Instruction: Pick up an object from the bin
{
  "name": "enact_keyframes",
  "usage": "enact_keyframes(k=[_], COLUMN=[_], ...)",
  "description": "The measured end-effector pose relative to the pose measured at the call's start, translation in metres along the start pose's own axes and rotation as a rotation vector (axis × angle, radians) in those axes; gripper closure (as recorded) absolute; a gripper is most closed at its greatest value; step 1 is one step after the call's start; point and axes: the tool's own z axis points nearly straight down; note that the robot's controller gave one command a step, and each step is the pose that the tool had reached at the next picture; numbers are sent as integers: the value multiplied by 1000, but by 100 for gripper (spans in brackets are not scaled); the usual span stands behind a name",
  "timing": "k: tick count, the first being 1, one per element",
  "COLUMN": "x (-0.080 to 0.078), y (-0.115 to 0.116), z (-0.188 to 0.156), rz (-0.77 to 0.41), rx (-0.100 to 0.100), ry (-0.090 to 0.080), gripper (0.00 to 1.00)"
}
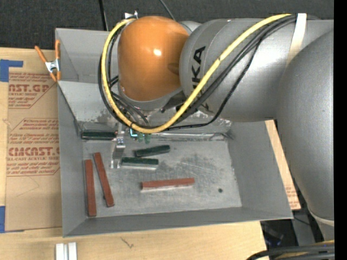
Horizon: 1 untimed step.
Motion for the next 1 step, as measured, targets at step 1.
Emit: enact_keyframes(k=[1], x=[-2], y=[-1], z=[-5], rz=[2], rx=[-1], ry=[-8], gripper=[0])
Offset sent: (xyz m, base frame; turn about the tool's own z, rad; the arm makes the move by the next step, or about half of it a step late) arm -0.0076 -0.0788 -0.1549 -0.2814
